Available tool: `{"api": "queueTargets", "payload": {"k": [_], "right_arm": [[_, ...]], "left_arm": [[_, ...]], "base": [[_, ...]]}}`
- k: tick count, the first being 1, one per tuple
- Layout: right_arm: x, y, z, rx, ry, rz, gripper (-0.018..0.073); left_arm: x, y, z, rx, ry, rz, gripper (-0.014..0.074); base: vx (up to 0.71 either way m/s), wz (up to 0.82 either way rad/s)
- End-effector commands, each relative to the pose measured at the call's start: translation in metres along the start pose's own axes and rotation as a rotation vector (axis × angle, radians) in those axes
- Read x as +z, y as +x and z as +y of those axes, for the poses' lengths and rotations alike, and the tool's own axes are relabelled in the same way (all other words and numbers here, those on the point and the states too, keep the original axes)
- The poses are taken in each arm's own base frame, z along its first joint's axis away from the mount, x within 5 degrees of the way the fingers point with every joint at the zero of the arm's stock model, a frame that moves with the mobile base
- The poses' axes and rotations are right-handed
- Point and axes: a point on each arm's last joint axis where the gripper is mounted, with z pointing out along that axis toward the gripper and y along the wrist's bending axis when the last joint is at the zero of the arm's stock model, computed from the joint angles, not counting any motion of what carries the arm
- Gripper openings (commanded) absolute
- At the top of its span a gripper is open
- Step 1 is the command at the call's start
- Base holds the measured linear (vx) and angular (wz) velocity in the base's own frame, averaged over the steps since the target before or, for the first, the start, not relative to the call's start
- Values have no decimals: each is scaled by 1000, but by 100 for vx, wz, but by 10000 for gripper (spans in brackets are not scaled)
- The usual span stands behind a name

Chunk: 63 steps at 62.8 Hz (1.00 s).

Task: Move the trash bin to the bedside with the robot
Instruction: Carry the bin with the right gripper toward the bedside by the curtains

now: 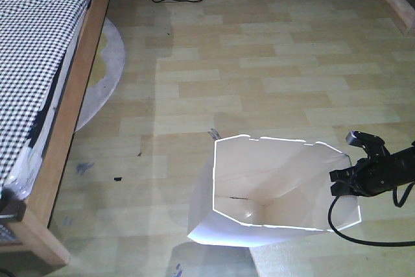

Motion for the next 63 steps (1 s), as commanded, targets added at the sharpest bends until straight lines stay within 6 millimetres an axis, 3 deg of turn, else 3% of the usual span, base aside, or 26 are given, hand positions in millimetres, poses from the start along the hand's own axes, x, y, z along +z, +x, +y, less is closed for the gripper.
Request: {"api": "queueTargets", "payload": {"k": [1,63], "right_arm": [[-23,-17,23,4,-170,-75,-3],[-23,-17,23,4,-170,-75,-3]], "left_arm": [[0,-3,0,-23,7,-69,-6],[0,-3,0,-23,7,-69,-6]], "base": [[30,-7],[31,0]]}}
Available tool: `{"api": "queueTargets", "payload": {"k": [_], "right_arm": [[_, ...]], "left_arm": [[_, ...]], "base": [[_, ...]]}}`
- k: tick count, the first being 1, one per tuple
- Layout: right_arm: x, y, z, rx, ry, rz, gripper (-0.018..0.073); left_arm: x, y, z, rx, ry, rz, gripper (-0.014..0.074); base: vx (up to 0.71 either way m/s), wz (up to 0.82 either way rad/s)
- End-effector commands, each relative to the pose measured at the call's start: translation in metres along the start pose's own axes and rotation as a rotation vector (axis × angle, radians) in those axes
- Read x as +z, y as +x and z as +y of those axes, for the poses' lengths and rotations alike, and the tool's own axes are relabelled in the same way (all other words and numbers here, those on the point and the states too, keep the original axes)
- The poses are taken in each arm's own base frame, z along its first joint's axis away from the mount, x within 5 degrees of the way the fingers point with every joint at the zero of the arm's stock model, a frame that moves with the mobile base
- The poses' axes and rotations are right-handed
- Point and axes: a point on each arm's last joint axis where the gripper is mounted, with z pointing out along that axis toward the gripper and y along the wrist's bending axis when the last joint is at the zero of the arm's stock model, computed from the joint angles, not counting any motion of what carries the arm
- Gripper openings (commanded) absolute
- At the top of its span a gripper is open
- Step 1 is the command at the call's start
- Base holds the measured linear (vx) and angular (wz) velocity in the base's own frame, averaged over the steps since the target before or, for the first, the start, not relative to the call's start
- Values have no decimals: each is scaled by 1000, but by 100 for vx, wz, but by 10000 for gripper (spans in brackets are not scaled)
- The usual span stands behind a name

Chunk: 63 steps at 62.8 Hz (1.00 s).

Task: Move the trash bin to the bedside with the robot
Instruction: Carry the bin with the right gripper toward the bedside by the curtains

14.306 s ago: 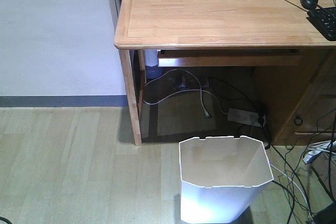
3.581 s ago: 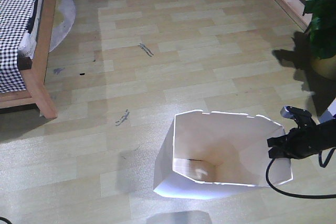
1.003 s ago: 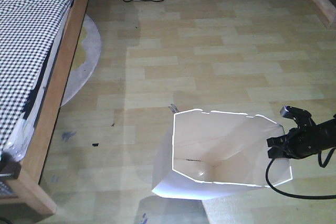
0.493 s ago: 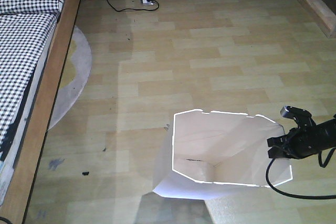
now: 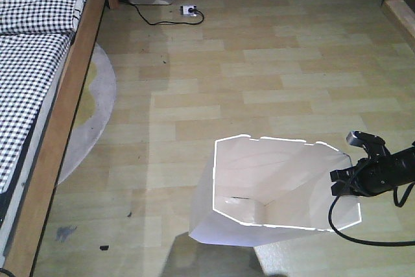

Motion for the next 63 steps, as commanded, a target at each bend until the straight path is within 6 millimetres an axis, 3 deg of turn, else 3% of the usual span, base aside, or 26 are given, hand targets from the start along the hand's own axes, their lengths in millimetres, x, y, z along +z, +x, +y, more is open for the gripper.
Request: {"api": "queueTargets", "payload": {"k": [1,63], "right_arm": [[-23,-17,23,4,-172,-75,-3],[-23,-17,23,4,-172,-75,-3]], "left_arm": [[0,-3,0,-23,7,-69,-6],[0,-3,0,-23,7,-69,-6]], "base": [[28,10],[31,4]]}}
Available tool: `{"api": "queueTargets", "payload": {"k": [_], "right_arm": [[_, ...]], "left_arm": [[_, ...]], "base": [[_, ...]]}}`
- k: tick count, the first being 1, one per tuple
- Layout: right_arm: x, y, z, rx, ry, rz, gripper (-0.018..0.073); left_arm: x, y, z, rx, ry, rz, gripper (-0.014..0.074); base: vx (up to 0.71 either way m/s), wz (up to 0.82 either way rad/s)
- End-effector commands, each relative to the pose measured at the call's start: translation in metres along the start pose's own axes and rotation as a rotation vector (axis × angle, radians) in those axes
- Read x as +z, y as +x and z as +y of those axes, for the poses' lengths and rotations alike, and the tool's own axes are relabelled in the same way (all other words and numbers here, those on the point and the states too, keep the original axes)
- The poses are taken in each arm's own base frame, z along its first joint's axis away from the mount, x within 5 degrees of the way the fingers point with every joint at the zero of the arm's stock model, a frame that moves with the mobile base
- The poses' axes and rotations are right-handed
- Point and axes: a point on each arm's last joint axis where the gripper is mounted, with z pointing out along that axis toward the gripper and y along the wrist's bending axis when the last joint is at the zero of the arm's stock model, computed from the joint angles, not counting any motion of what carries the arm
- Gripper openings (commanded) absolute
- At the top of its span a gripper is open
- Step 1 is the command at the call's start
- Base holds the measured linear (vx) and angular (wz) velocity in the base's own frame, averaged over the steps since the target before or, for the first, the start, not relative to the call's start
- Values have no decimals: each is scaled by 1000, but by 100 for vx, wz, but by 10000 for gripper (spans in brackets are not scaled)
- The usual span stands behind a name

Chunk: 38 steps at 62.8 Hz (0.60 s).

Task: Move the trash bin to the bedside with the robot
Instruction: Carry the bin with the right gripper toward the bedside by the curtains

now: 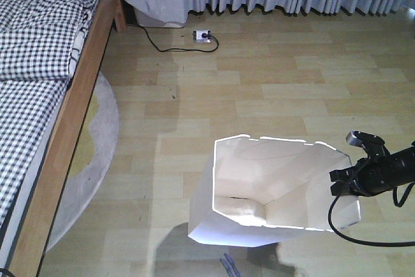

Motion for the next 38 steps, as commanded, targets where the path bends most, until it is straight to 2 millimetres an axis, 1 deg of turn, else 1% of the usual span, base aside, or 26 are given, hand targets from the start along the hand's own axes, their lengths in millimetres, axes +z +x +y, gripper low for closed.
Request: {"api": "queueTargets", "payload": {"k": [1,38], "right_arm": [[-23,-17,23,4,-170,-75,-3],[-23,-17,23,4,-170,-75,-3]], "left_arm": [[0,-3,0,-23,7,-69,-6],[0,-3,0,-23,7,-69,-6]], "base": [[32,-3],[28,1]]}}
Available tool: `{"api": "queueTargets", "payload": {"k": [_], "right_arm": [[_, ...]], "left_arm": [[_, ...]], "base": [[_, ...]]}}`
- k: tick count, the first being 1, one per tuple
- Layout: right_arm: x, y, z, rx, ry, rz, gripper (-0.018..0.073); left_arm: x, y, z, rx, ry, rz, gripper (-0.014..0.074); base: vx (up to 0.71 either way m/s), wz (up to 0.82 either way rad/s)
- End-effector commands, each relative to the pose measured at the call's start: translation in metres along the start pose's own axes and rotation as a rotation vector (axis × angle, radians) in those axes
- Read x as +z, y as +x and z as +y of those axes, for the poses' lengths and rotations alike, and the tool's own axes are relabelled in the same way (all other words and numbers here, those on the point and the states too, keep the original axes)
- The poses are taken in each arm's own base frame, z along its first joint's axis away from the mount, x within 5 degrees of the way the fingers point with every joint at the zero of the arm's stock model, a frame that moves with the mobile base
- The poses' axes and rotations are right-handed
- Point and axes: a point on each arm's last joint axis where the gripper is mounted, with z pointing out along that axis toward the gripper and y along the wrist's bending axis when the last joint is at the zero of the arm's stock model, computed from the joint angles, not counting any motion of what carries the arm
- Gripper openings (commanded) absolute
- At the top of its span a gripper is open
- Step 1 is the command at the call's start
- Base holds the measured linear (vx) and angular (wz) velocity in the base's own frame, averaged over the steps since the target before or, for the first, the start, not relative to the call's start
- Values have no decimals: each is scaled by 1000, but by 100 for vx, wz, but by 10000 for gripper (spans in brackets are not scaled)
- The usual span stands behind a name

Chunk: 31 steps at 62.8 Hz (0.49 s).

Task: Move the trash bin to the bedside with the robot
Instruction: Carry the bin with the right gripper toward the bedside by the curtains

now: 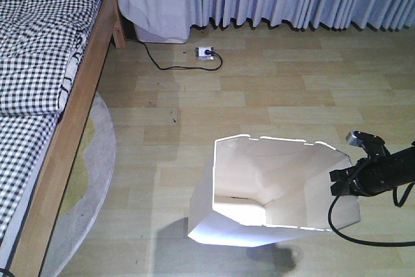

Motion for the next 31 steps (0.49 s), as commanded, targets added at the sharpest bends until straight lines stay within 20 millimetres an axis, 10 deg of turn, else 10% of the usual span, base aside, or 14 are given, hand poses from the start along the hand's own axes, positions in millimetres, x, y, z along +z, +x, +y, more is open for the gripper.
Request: {"api": "queueTargets", "payload": {"k": [1,31], "right_arm": [[-23,-17,23,4,-170,-75,-3],[-23,-17,23,4,-170,-75,-3]], "left_arm": [[0,-3,0,-23,7,-69,-6],[0,-3,0,-23,7,-69,-6]], "base": [[24,4],[21,0]]}}
